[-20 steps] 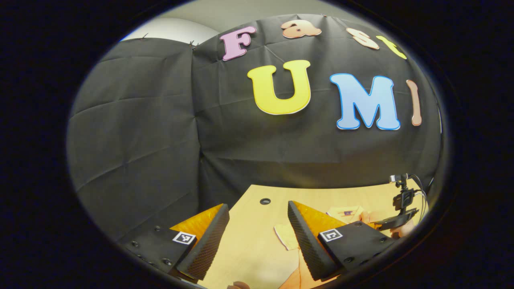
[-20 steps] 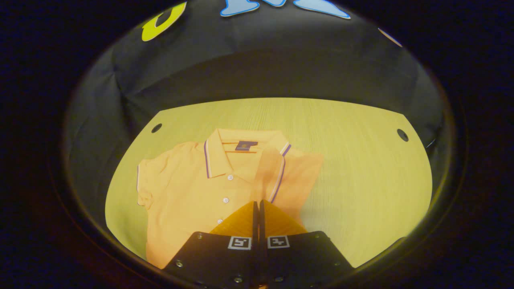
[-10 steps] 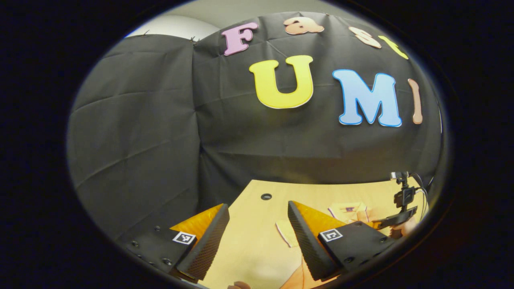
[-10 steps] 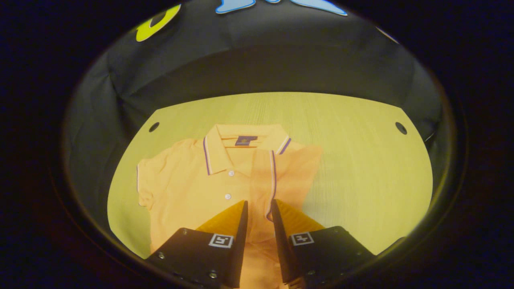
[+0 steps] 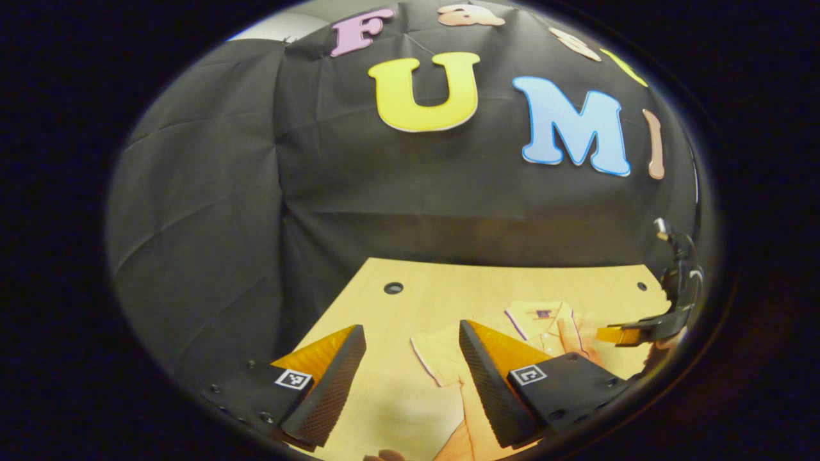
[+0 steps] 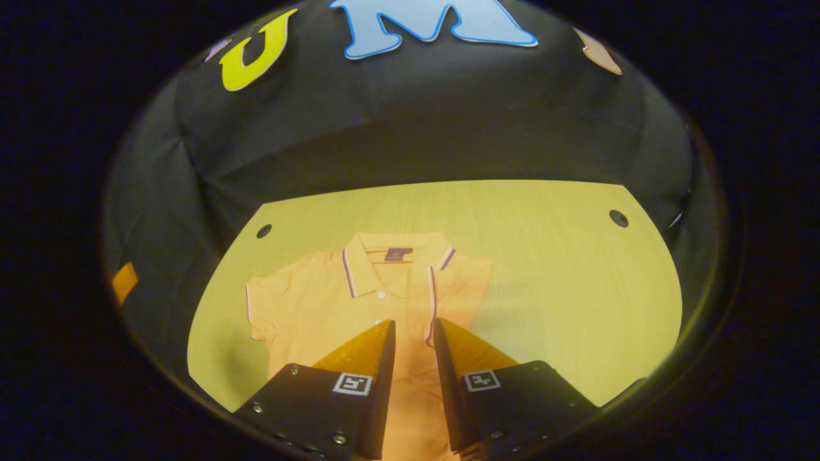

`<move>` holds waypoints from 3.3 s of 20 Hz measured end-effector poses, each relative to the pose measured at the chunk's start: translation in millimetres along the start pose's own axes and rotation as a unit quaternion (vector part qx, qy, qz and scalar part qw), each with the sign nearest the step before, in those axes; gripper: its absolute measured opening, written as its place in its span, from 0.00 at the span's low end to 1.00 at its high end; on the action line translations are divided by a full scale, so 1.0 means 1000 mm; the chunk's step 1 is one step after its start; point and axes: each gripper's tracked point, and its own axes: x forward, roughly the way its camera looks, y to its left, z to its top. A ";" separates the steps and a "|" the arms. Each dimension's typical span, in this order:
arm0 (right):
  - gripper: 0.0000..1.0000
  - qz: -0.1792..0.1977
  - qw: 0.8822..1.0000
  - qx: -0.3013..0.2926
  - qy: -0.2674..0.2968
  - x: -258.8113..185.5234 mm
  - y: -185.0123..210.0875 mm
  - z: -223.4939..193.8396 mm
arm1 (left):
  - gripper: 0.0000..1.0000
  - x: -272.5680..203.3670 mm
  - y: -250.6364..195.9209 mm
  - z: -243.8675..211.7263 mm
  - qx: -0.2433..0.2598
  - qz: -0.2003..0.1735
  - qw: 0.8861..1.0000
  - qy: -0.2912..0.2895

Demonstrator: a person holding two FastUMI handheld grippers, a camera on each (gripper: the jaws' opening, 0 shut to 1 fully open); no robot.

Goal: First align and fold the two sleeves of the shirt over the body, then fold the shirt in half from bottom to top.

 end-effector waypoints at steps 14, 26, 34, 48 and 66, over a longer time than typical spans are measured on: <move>0.37 -0.015 0.993 0.045 -0.104 -0.157 -0.002 0.021 | 0.98 0.145 -0.043 -0.147 0.013 -0.045 0.986 0.162; 0.37 -0.065 0.990 0.072 -0.104 -0.193 -0.033 -0.004 | 0.96 0.171 -0.052 -0.187 0.007 -0.026 0.979 0.203; 0.37 -0.063 0.990 0.080 -0.093 -0.191 -0.039 -0.012 | 0.46 0.175 -0.070 -0.183 -0.006 -0.027 0.981 0.191; 0.37 -0.074 0.989 0.096 -0.089 -0.196 -0.058 -0.022 | 0.12 0.173 -0.092 -0.153 0.063 -0.024 0.985 0.160; 0.37 -0.091 0.981 0.145 -0.086 -0.207 -0.079 -0.052 | 0.12 0.118 -0.287 -0.125 0.226 -0.215 0.945 0.101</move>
